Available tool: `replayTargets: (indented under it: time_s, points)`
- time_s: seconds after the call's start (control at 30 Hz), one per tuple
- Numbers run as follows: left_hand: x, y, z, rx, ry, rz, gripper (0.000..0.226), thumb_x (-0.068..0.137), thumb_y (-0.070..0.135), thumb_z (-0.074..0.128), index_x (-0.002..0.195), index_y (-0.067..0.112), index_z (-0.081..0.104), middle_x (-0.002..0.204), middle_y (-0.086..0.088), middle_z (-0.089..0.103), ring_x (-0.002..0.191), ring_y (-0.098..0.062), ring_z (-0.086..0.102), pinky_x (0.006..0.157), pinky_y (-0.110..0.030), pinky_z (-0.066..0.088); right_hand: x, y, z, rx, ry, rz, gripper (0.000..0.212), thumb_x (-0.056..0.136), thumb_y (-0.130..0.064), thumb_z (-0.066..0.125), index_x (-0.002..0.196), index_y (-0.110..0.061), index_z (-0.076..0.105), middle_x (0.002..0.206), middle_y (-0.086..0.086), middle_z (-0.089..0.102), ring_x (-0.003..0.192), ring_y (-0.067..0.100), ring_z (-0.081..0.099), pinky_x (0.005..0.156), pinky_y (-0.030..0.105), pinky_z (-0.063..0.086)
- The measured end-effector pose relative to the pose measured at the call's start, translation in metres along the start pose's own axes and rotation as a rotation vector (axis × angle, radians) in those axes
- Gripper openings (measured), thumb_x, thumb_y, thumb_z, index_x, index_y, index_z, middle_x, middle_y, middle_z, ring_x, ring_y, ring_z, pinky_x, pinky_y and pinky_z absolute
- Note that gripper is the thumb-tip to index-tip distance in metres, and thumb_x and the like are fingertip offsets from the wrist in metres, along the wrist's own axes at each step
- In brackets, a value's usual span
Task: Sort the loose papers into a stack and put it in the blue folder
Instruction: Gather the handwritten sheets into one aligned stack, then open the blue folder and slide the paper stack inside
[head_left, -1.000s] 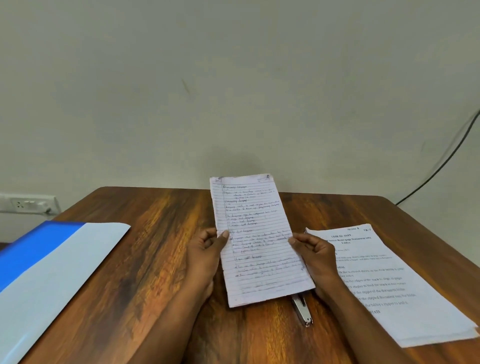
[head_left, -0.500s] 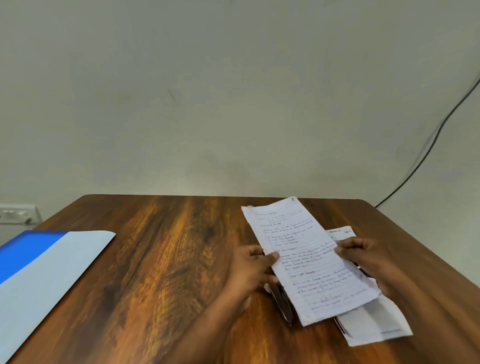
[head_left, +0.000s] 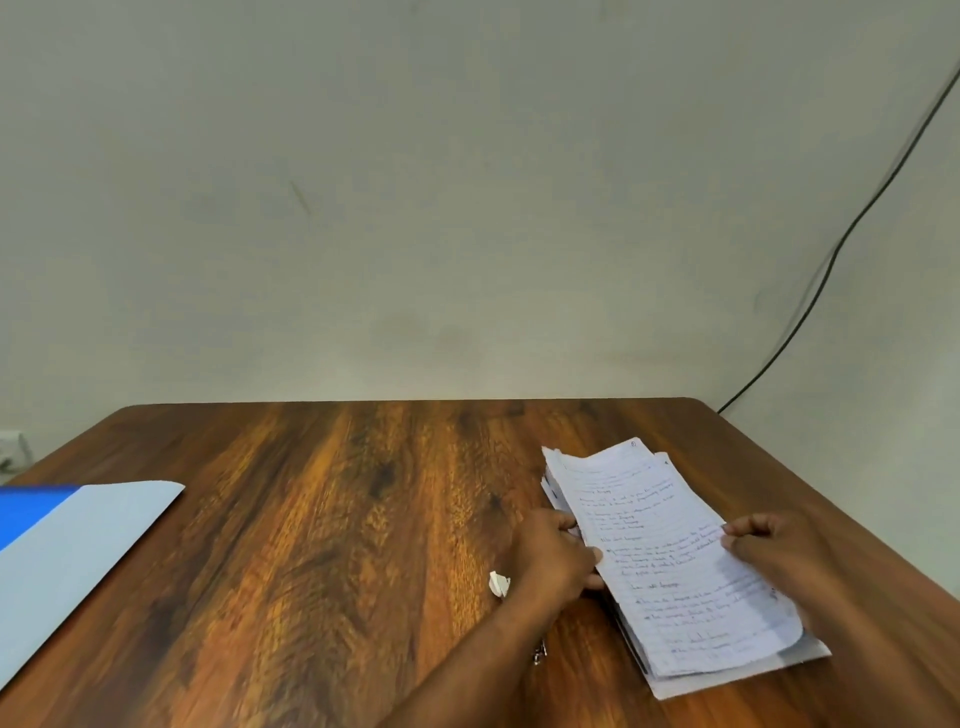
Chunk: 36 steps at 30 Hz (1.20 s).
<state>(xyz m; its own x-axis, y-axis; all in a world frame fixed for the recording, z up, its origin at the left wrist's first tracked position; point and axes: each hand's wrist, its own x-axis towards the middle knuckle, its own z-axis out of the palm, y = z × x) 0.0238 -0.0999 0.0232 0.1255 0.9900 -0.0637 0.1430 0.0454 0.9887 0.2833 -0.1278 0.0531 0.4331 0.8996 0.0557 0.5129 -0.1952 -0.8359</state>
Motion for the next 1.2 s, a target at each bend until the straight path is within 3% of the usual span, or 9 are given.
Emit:
replayTargets:
  time_s: [0.13,0.3,0.4,0.5,0.7,0.8,0.87,1.0,1.2]
  points:
    - [0.003,-0.004,0.009,0.111,0.078,0.010,0.036,0.088,0.002,0.080,0.122,0.009,0.070,0.083,-0.006,0.078,0.062,-0.018,0.077,0.073,-0.045,0.067,0.003,0.012,0.003,-0.011,0.037,0.016,0.010,0.093,-0.009,0.076,0.084,-0.013,0.076,0.089,0.007,0.076,0.086,0.028,0.068,0.070,0.038,0.055]
    - [-0.001,-0.003,0.014,0.244,0.112,0.035,0.024,0.090,0.005,0.078,0.111,0.013,0.073,0.086,-0.005,0.078,0.060,-0.017,0.076,0.058,-0.031,0.064,0.004,0.019,0.009,-0.134,0.133,0.028,0.025,0.094,-0.018,0.075,0.071,-0.011,0.069,0.072,0.010,0.070,0.074,0.031,0.067,0.066,0.038,0.049]
    - [-0.003,-0.004,0.014,0.358,0.135,0.083,0.013,0.090,0.008,0.077,0.098,0.017,0.071,0.091,0.000,0.078,0.060,-0.018,0.075,0.054,-0.030,0.062,0.002,0.016,0.010,-0.256,0.192,0.036,0.033,0.091,-0.031,0.079,0.067,-0.013,0.066,0.064,0.009,0.067,0.063,0.028,0.066,0.061,0.034,0.047]
    - [-0.005,-0.002,0.015,0.438,0.127,0.087,0.007,0.093,0.008,0.072,0.098,0.013,0.071,0.094,-0.002,0.077,0.053,-0.019,0.073,0.045,-0.024,0.056,0.001,0.012,0.014,-0.353,0.219,0.030,0.035,0.088,-0.040,0.081,0.067,-0.016,0.067,0.062,0.005,0.067,0.060,0.025,0.065,0.057,0.032,0.048]
    - [-0.010,0.002,0.017,0.508,0.124,0.160,0.012,0.096,0.012,0.072,0.108,0.013,0.074,0.096,0.000,0.076,0.065,-0.022,0.072,0.050,-0.018,0.051,-0.003,0.005,0.021,-0.519,0.227,0.078,0.034,0.085,-0.051,0.080,0.077,-0.022,0.064,0.071,0.000,0.066,0.062,0.020,0.064,0.056,0.029,0.047]
    - [-0.012,0.008,0.008,0.457,0.145,0.188,0.018,0.093,0.015,0.076,0.111,0.016,0.075,0.101,0.000,0.078,0.080,-0.020,0.075,0.061,-0.023,0.057,-0.002,0.001,0.018,-0.537,0.208,0.095,0.036,0.084,-0.050,0.082,0.076,-0.021,0.062,0.070,0.002,0.065,0.062,0.021,0.065,0.058,0.031,0.048]
    - [-0.010,0.010,-0.005,0.444,0.184,0.224,0.020,0.089,0.020,0.080,0.109,0.019,0.077,0.097,0.001,0.079,0.078,-0.012,0.072,0.070,-0.027,0.061,-0.004,-0.002,0.017,-0.553,0.236,0.087,0.034,0.082,-0.049,0.084,0.079,-0.023,0.061,0.073,0.001,0.065,0.065,0.021,0.063,0.064,0.034,0.051]
    - [-0.015,0.016,-0.035,0.399,0.253,0.283,0.035,0.086,0.024,0.083,0.120,0.025,0.073,0.076,0.011,0.072,0.070,-0.004,0.069,0.071,-0.022,0.058,-0.018,-0.016,0.028,-0.513,0.273,-0.062,0.031,0.081,-0.048,0.085,0.094,-0.030,0.063,0.094,0.000,0.071,0.078,0.022,0.064,0.079,0.041,0.054]
    - [-0.029,0.011,-0.098,0.391,0.351,0.284,0.052,0.087,0.031,0.084,0.135,0.026,0.064,0.099,0.016,0.066,0.091,-0.003,0.065,0.082,-0.027,0.061,-0.048,-0.059,0.071,-0.323,0.116,-0.268,0.026,0.086,-0.043,0.083,0.100,-0.030,0.066,0.113,-0.002,0.075,0.096,0.019,0.072,0.079,0.031,0.052]
